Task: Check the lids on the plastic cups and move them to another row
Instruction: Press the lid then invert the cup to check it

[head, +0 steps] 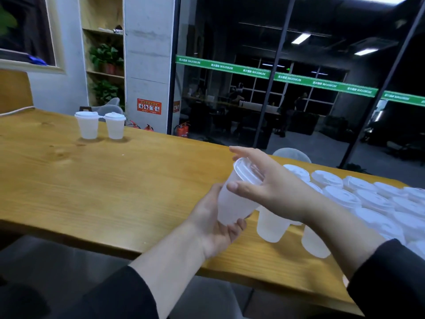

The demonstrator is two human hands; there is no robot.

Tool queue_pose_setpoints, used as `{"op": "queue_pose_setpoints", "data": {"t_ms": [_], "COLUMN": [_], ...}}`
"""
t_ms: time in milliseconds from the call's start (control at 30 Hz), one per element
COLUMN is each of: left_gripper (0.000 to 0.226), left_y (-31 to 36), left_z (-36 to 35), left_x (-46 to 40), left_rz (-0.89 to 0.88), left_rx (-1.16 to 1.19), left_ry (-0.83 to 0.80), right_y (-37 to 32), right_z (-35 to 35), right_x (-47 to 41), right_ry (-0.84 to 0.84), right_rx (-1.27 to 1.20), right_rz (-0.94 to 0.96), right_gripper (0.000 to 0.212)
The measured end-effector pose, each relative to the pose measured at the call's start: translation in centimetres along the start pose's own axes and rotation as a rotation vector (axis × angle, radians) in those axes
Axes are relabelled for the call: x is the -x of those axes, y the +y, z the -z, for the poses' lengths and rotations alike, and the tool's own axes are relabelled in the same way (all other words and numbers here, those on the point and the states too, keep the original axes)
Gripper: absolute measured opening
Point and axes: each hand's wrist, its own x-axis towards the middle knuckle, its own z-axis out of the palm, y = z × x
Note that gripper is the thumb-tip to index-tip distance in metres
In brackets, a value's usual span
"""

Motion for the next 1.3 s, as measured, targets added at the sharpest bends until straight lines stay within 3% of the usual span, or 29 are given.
{"op": "queue_pose_setpoints", "data": {"t_ms": [67,200,267,400,533,600,667,800,867,967,1067,1300], "left_gripper": [0.036,0.032,0.033,0.035,0.036,0.039,0.040,0.033,0.035,0.041,0.046,0.045], "left_y": [0.3,-0.7,-1.2,-0.2,3.5,5.6,7.8,12.4,13.6,12.8,10.8,7.7], "left_z": [-0.2,-0.7,-0.2,0.8,0.9,0.7,-0.3,-3.8,-6.4,-10.2,-12.2,-12.7], "left_x": [0.2,0.1,-0.2,-0.4,0.2,0.6,1.5,4.1,5.0,5.6,5.5,5.1], "left_rz": [0.006,-0.205,-0.264,-0.232,-0.285,-0.410,-0.587,-0.969,-1.001,-0.879,-0.811,-0.800], "left_rx": [0.011,0.093,0.106,0.134,0.091,-0.085,-0.365,-1.182,-1.665,-2.131,-2.295,-2.218], "left_ry": [0.003,0.219,0.265,0.269,0.305,0.333,0.377,0.360,0.336,0.224,0.131,0.069], "right_y": [0.1,-0.2,-0.4,-0.1,0.0,-0.2,-1.0,-3.5,-4.4,-5.2,-5.3,-3.9], "right_z": [-0.2,-1.9,-2.7,-3.7,-4.5,-4.8,-4.9,-5.3,-5.7,-6.9,-7.7,-7.2], "right_x": [0.0,-0.8,-1.2,-1.8,-1.5,-1.4,-1.2,0.1,1.1,3.3,5.8,9.9], "right_ry": [0.047,0.194,0.201,0.188,0.266,0.321,0.388,0.377,0.390,0.365,0.347,0.381], "right_rx": [0.017,0.030,0.033,-0.040,-0.101,-0.227,-0.509,-1.438,-1.806,-2.041,-2.111,-2.118], "right_rz": [0.032,-0.010,-0.058,-0.085,0.000,-0.001,-0.052,-0.220,-0.282,-0.308,-0.297,-0.322], "right_gripper": [0.069,0.051,0.056,0.090,0.069,0.048,0.036,0.043,0.049,0.048,0.040,0.041]}}
